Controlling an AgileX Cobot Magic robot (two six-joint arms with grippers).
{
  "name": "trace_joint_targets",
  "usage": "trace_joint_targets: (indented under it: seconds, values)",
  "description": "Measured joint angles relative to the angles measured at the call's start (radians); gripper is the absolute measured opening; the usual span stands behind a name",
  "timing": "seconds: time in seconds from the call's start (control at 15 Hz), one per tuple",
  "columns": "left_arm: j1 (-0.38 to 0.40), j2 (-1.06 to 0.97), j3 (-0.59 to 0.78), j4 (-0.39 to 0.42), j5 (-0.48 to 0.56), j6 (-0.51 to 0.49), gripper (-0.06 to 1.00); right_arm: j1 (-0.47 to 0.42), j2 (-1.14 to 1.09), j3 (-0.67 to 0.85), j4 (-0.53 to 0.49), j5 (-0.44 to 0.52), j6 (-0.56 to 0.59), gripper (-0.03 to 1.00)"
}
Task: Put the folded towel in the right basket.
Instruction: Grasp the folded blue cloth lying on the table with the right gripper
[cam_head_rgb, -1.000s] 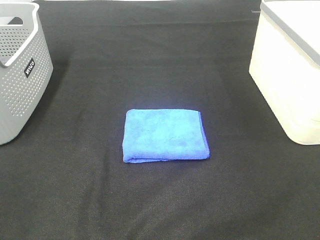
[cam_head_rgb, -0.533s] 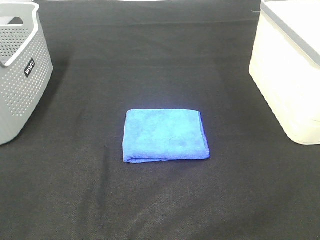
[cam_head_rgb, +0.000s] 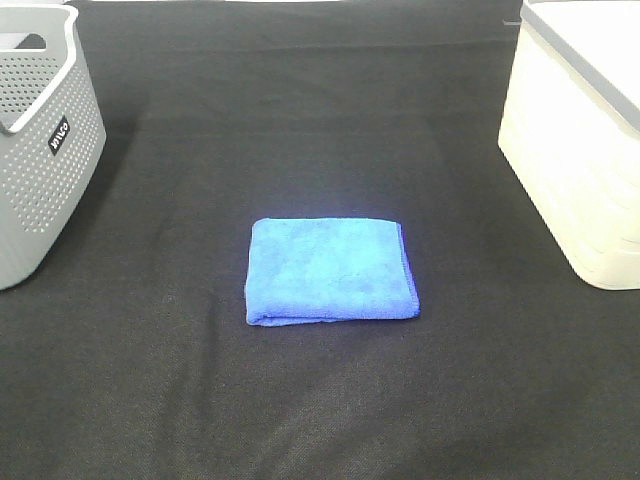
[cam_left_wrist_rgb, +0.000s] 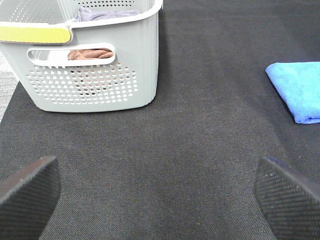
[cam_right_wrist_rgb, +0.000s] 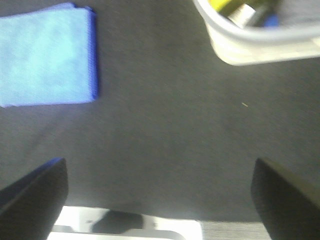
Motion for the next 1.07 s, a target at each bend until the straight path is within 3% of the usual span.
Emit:
trace_joint_targets:
  seconds: [0.07,0.27,0.4,0.53,0.8,1.07]
  values:
    - [0.000,0.000,0.000,0.000,0.000,0.000,0.98,0.000,0.000,0.000,0.000,0.000,0.000,0.96]
    - [0.000,0.000,0.000,0.000,0.000,0.000,0.98,0.036,0.144,-0.094,0.131,-0.009,-0.011,0.96]
    - [0.000,0.000,0.000,0.000,0.000,0.000,0.98,0.199,0.296,-0.111,0.204,-0.118,-0.015,0.96]
    - [0.000,0.000,0.000,0.000,0.000,0.000,0.98,0.291,0.452,-0.133,0.237,-0.199,-0.015,0.96]
    - [0.000,0.000,0.000,0.000,0.000,0.000,0.98,0.306,0.722,-0.159,0.350,-0.324,-0.088,0.96]
    - [0.000,0.000,0.000,0.000,0.000,0.000,0.98,0.306,0.843,-0.159,0.322,-0.362,-0.095,0.96]
